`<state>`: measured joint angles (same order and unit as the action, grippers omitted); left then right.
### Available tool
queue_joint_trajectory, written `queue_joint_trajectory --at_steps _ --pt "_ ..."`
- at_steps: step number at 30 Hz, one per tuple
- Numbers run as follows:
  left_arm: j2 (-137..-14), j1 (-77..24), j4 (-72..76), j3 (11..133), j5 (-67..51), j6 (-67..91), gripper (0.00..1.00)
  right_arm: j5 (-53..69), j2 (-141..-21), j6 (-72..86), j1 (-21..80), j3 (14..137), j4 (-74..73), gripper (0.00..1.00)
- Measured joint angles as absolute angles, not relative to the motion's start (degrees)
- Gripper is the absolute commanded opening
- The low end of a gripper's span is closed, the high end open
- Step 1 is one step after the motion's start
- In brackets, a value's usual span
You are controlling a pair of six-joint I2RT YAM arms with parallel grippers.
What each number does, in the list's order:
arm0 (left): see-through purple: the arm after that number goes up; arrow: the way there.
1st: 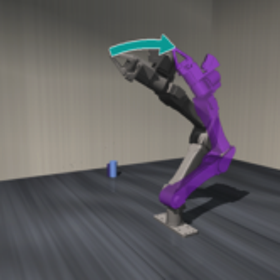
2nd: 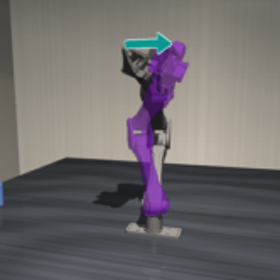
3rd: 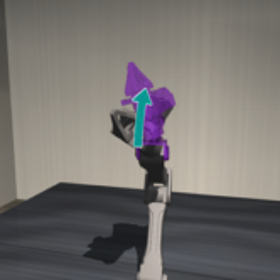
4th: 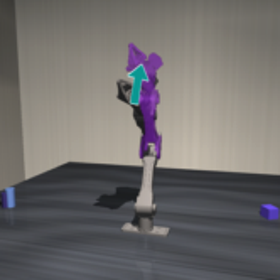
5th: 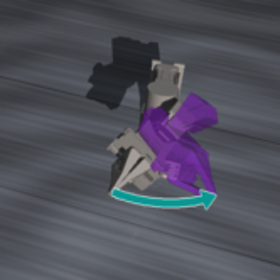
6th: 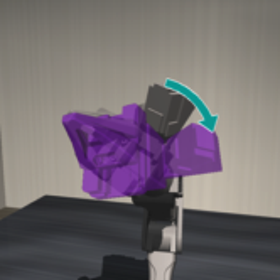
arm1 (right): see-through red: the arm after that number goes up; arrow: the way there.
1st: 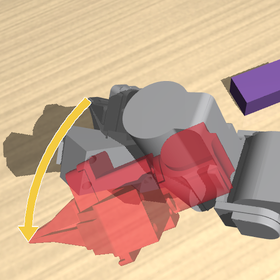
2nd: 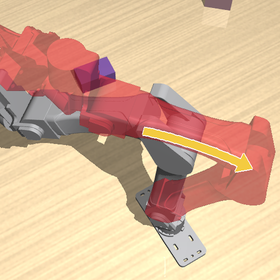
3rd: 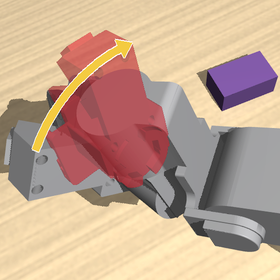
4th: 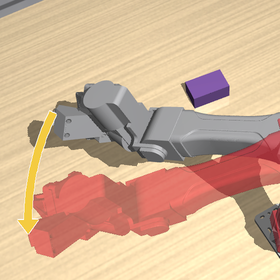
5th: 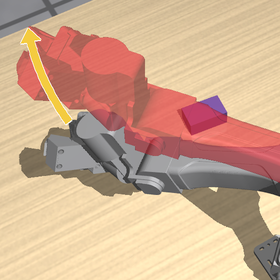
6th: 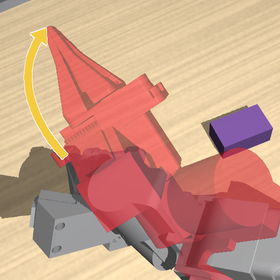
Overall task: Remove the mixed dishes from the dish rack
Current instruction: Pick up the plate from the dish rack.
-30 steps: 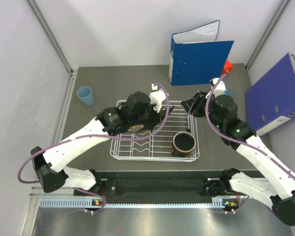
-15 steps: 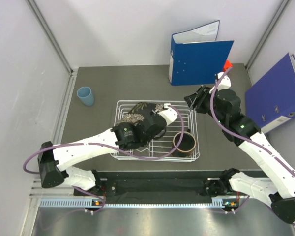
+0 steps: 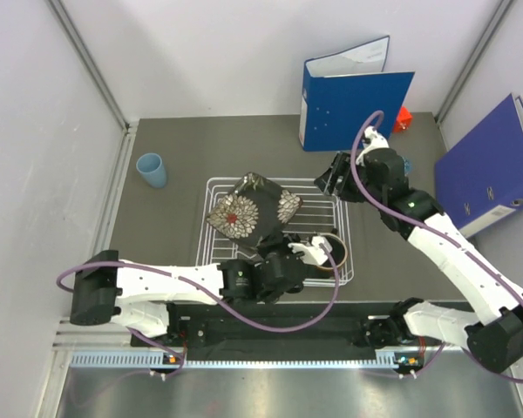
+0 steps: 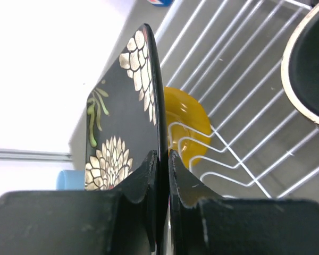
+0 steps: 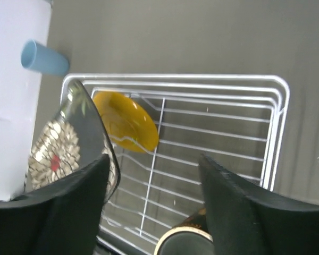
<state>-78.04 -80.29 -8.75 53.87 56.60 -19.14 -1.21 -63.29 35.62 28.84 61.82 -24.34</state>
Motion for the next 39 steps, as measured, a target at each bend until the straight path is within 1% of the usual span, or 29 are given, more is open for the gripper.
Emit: queue_joint_trajectory --at_steps 4,9,13,17,20,25,39 --pt "-78.8 -82.1 3.0 48.8 61.4 -27.8 0.0 2.1 -65.3 34.3 28.8 61.8 -25.6 0.74" --pt "-82.0 -84.0 16.6 42.5 66.1 -38.7 0.0 5.3 -65.8 32.9 28.8 61.2 -26.1 0.74" --pt "-85.1 -86.1 25.0 39.6 67.4 -45.5 0.0 6.9 -65.8 31.9 28.8 60.8 -26.0 0.73" --pt "-85.4 -88.1 31.1 38.8 67.4 -49.8 0.0 8.5 -66.5 31.0 28.7 60.8 -25.0 0.73" --pt "-85.0 -89.0 32.6 38.8 67.1 -50.8 0.0 9.8 -67.9 30.5 28.7 60.7 -23.7 0.72" --pt "-82.6 -89.7 29.7 39.3 66.3 -49.3 0.0 12.6 -71.0 29.7 28.8 60.4 -21.1 0.71" --pt "-81.1 -89.8 25.9 40.3 61.0 -46.9 0.0 20.0 -72.6 28.3 30.3 60.3 -15.4 0.69"
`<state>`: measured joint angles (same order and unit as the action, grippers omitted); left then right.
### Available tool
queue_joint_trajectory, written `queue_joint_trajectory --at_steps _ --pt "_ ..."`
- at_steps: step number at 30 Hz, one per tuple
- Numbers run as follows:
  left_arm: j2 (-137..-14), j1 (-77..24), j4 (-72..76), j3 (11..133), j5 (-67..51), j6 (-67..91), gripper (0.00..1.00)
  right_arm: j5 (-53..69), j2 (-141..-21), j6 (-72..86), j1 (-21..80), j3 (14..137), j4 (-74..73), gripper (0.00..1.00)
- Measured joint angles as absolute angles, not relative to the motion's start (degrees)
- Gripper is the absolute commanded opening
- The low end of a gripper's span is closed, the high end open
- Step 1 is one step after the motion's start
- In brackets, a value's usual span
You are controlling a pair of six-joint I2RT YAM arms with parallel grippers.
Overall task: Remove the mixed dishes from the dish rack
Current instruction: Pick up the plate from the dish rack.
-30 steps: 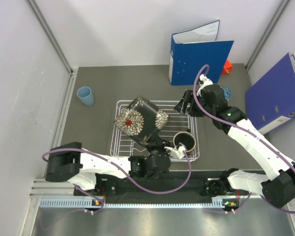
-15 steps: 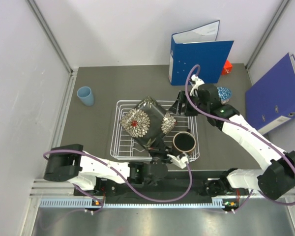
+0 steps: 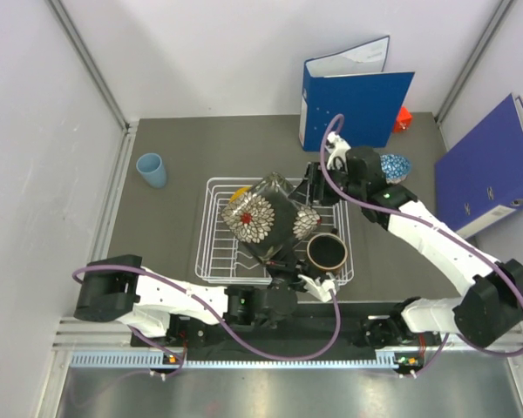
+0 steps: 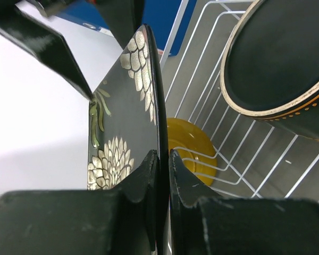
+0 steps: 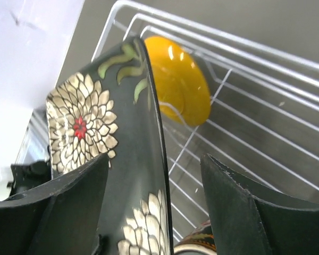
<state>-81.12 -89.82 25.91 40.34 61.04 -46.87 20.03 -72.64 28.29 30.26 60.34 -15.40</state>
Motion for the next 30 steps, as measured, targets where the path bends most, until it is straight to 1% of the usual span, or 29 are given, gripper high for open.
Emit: queue_joint_trajectory --at_steps 3,5,8,9,11,12,14,15,24,27,28,30 --pt "-81.1 -89.8 26.5 40.3 60.7 -47.7 0.0 22.6 -75.5 27.6 31.1 60.4 -15.4 0.68" --pt "-81.1 -89.8 27.1 40.3 60.6 -48.5 0.0 23.7 -77.4 27.3 31.5 60.4 -15.5 0.65" --pt "-81.1 -89.9 27.1 40.3 60.6 -49.6 0.0 24.7 -79.2 26.8 31.8 60.4 -15.4 0.54" --pt "-81.1 -89.9 26.9 40.3 60.6 -49.7 0.0 24.8 -79.3 26.6 31.7 60.4 -15.4 0.46" --pt "-81.1 -90.0 26.9 40.3 60.5 -49.8 0.0 25.3 -79.3 26.5 31.8 60.4 -15.2 0.36" --pt "-81.1 -90.0 26.9 40.3 60.2 -49.8 0.0 25.7 -79.3 26.6 31.8 60.4 -14.8 0.23" --pt "-81.1 -89.9 26.9 40.3 59.8 -49.8 0.0 25.9 -79.3 26.5 31.9 60.4 -14.6 0.05" --pt "-81.1 -90.0 26.9 40.3 60.3 -49.4 0.0 26.0 -79.3 27.0 31.8 60.5 -14.3 0.0" --pt "-81.1 -90.1 27.8 40.3 62.5 -48.1 0.01 26.3 -79.0 29.1 31.4 61.6 -14.6 0.0" --pt "-81.1 -90.1 28.4 40.3 62.7 -48.1 0.1 25.3 -78.0 29.2 31.6 61.6 -14.6 0.0" --pt "-81.1 -90.1 28.8 40.3 62.9 -48.1 0.16 25.0 -77.6 29.2 31.7 61.6 -14.6 0.0" --pt "-81.1 -90.1 29.4 40.3 63.0 -48.1 0.23 24.5 -76.8 29.1 31.8 61.6 -14.6 0.0"
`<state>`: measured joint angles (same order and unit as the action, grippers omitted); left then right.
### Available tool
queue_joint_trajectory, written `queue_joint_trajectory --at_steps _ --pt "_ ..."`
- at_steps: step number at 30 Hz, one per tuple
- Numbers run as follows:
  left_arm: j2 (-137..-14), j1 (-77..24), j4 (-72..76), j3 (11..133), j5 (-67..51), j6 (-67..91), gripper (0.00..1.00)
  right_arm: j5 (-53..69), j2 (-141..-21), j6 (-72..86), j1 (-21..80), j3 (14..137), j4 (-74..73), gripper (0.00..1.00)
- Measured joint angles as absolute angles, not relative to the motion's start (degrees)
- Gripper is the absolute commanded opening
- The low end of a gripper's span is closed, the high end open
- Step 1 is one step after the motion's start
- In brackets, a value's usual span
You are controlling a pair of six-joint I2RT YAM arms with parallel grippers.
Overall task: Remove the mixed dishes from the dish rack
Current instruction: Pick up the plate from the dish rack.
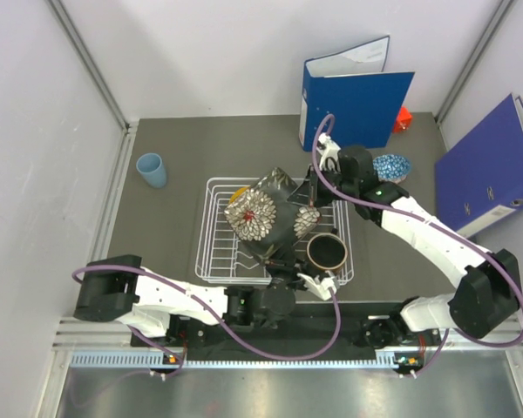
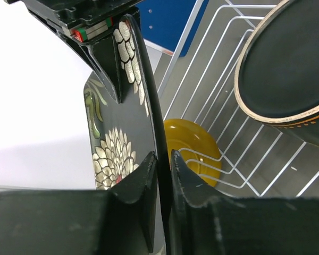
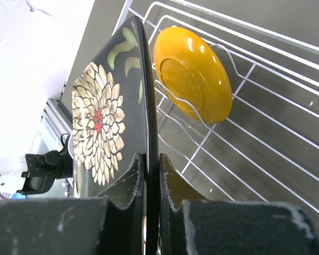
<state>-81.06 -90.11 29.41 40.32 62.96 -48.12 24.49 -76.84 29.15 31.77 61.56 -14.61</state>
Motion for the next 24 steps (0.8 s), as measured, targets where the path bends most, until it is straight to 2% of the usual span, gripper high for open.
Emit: queue_joint_trajectory --at_steps 1,3,7,8,19,24 --pt "-80.9 -90.1 29.4 40.4 62.9 -48.3 0.35 24.3 -76.5 29.2 31.8 61.6 -14.6 0.0" --pt "-80.8 -89.9 28.8 40.4 62.7 -49.2 0.51 23.3 -76.2 29.4 32.1 61.6 -14.7 0.0" --pt "-80.2 -89.6 27.6 41.2 62.9 -49.6 0.76 21.3 -76.1 28.9 32.5 61.5 -16.5 0.0" --pt "-79.9 -89.6 27.6 41.3 63.0 -49.5 0.99 20.8 -76.1 28.7 32.5 61.5 -17.0 0.0" --pt "-76.8 -88.2 26.0 42.0 64.1 -47.5 0.99 19.2 -76.1 30.2 32.2 61.5 -17.1 0.0" --pt "-71.8 -84.4 16.1 46.9 63.3 -38.1 0.99 21.5 -76.2 34.6 29.8 64.0 -14.8 0.0"
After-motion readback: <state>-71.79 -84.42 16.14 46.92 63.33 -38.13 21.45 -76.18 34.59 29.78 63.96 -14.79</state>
